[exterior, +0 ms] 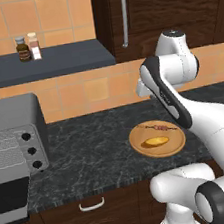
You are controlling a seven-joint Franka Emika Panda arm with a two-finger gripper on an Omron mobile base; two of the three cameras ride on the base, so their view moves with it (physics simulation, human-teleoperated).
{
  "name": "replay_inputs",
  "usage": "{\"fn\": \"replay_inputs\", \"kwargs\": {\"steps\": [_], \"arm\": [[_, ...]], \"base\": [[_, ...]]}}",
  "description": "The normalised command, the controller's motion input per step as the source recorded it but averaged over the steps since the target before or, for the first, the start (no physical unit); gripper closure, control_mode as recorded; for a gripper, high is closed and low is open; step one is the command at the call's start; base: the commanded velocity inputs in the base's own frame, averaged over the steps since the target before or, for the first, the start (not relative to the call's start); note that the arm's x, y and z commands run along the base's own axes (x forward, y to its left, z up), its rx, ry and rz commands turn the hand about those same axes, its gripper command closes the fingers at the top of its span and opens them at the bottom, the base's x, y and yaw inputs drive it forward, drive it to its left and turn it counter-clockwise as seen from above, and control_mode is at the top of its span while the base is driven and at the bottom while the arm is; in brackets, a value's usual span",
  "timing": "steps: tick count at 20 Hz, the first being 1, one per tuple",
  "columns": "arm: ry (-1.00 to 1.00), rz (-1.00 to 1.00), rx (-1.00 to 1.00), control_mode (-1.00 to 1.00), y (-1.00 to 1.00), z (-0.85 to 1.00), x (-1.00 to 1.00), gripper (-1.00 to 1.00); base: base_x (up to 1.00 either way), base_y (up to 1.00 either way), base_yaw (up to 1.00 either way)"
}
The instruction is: Pick up the kebab skewer and baguette bread, and place them inside the toaster oven. Close the toaster oven door and start by setting the timer.
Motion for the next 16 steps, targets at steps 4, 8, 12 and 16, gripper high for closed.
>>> {"fn": "replay_inputs", "kwargs": {"steps": [4,8,12,16], "arm": [[0.0,0.0,0.0,1.0,0.0,0.0,0.0,-1.0],[0.0,0.0,0.0,1.0,0.0,0.0,0.0,-1.0],[0.0,0.0,0.0,1.0,0.0,0.0,0.0,-1.0],[0.0,0.0,0.0,1.0,0.0,0.0,0.0,-1.0]], "base": [[0.0,0.0,0.0],[0.0,0.0,0.0],[0.0,0.76,-0.08],[0.0,0.86,-0.04]]}}
